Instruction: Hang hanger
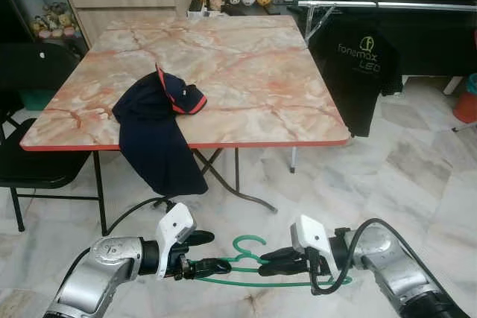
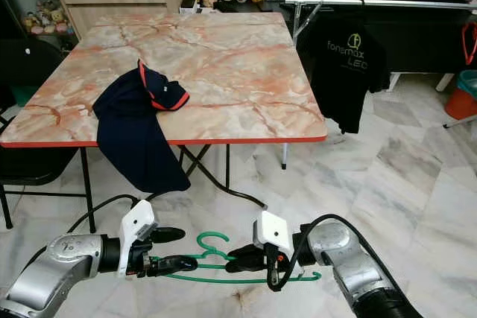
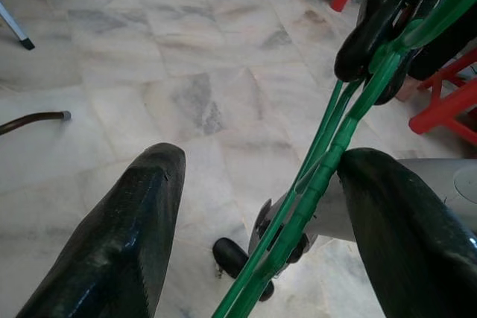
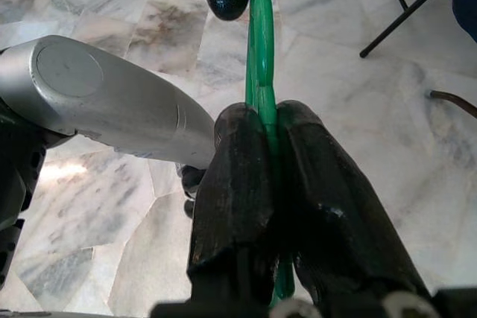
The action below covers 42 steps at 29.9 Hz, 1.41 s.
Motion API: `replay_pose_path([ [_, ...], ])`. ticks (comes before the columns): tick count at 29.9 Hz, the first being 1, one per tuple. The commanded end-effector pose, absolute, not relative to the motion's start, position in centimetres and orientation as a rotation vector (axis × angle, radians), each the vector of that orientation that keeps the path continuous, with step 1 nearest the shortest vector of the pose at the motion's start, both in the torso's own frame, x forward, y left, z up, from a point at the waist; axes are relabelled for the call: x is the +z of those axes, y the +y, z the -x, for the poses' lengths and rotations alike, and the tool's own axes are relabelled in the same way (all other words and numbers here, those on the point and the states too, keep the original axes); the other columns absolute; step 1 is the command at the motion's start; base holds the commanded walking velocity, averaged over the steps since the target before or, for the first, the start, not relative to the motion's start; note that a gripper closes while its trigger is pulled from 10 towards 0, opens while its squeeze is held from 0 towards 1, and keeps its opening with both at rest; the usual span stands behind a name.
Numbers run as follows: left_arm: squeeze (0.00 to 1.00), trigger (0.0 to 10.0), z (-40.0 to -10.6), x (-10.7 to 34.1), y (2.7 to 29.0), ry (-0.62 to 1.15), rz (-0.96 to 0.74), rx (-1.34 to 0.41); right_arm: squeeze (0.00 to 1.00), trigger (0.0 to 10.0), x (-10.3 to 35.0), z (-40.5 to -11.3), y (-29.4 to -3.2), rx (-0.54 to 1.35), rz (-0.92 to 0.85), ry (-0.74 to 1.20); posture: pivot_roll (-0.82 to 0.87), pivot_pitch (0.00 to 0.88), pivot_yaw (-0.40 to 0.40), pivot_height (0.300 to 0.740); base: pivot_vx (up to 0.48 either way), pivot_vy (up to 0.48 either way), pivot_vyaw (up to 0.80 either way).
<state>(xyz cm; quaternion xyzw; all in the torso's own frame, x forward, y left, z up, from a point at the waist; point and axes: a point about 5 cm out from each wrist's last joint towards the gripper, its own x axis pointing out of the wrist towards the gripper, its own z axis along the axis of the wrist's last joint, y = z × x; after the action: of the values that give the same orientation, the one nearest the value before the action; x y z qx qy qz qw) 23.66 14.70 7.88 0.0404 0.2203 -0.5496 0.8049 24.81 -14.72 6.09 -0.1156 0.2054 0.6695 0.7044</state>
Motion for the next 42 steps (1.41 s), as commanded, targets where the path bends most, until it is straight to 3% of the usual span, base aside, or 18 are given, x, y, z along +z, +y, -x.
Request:
replay_pose_path([
  [1,0.0,10.0,-23.6,8.4,14.5,0.456,-0.077,-1.191,0.0,10.0,6.2,-24.8,-14.4,1.499,0.258,0.452,0.01,0.0,-0.041,0.74,0.0,0.0,0.0],
  [15,0.0,9.8,-23.5,8.5,14.3,0.463,-0.059,-1.208,0.0,10.0,6.1,-25.3,-13.8,1.463,0.254,0.431,0.02,0.0,-0.041,0.74,0.0,0.0,0.0],
  [19,0.0,8.2,-23.4,8.5,14.3,0.465,-0.055,-1.208,0.0,10.0,5.9,-25.6,-13.6,1.434,0.247,0.425,0.02,0.0,-0.042,0.74,0.0,0.0,0.0],
  [20,0.0,8.2,-23.4,8.5,14.2,0.466,-0.054,-1.208,0.0,10.0,5.9,-25.6,-13.6,1.432,0.241,0.424,0.02,0.0,-0.043,0.74,0.0,0.0,0.0],
  [21,0.0,4.6,-23.4,8.5,14.2,0.467,-0.052,-1.21,0.0,10.0,6.0,-25.6,-13.5,1.438,0.235,0.422,0.02,0.0,-0.042,0.74,0.0,0.0,0.0],
  [22,0.0,4.6,-23.4,8.5,14.2,0.467,-0.052,-1.21,0.0,10.0,6.0,-25.6,-13.5,1.438,0.235,0.422,0.02,0.0,-0.042,0.74,0.0,0.0,0.0],
  [23,0.0,3.1,-23.4,8.5,14.2,0.467,-0.05,-1.211,0.0,10.0,6.0,-25.6,-13.5,1.444,0.235,0.418,0.02,0.0,-0.043,0.74,0.0,0.0,0.0],
  [24,0.0,3.0,-23.4,8.5,14.2,0.468,-0.05,-1.212,0.0,10.0,6.1,-25.6,-13.5,1.445,0.231,0.414,0.02,0.0,-0.043,0.74,0.0,0.0,0.0],
  [25,0.0,3.0,-23.4,8.5,14.2,0.468,-0.05,-1.212,0.0,10.0,6.1,-25.6,-13.4,1.445,0.226,0.409,0.02,0.0,-0.043,0.74,0.0,0.0,0.0],
  [27,0.0,6.0,-23.4,8.5,14.1,0.47,-0.053,-1.213,0.0,10.0,6.4,-25.7,-13.3,1.45,0.216,0.403,0.02,0.0,-0.043,0.74,0.0,0.0,0.0],
  [28,0.0,6.0,-23.4,8.5,14.1,0.47,-0.054,-1.214,0.0,10.0,6.4,-25.7,-13.3,1.454,0.214,0.403,0.02,0.0,-0.043,0.74,0.0,0.0,0.0],
  [29,0.0,9.3,-23.4,8.6,14.1,0.468,-0.057,-1.211,0.0,10.0,6.5,-25.6,-13.3,1.464,0.212,0.402,0.02,0.0,-0.043,0.74,0.0,0.0,0.0],
  [30,0.0,10.0,-23.4,8.5,14.1,0.469,-0.059,-1.204,0.0,10.0,6.5,-25.5,-13.2,1.477,0.207,0.403,0.02,0.0,-0.043,0.74,0.0,0.0,0.0],
  [38,0.0,9.8,-23.4,8.5,14.1,0.475,-0.057,-1.205,0.0,10.0,6.6,-25.4,-13.2,1.49,0.203,0.403,0.02,0.0,-0.043,0.74,0.0,0.0,0.0],
  [39,0.0,4.3,-23.4,8.4,14.1,0.479,-0.055,-1.204,0.0,10.0,6.7,-25.4,-13.2,1.492,0.202,0.401,0.01,0.0,-0.043,0.74,0.0,0.0,0.0],
  [40,0.0,2.9,-23.4,8.4,14.1,0.481,-0.054,-1.203,0.0,10.0,6.8,-25.5,-13.2,1.492,0.2,0.399,0.01,0.0,-0.043,0.74,0.0,0.0,0.0],
  [41,0.0,0.0,-23.4,8.4,14.1,0.481,-0.054,-1.203,0.0,10.0,6.9,-25.5,-13.2,1.492,0.2,0.398,0.01,0.0,-0.043,0.74,0.0,0.0,0.0],
  [42,0.0,0.0,-23.4,8.4,14.1,0.482,-0.054,-1.203,0.0,10.0,6.9,-25.5,-13.2,1.493,0.2,0.398,0.01,0.0,-0.043,0.74,0.0,0.0,0.0],
])
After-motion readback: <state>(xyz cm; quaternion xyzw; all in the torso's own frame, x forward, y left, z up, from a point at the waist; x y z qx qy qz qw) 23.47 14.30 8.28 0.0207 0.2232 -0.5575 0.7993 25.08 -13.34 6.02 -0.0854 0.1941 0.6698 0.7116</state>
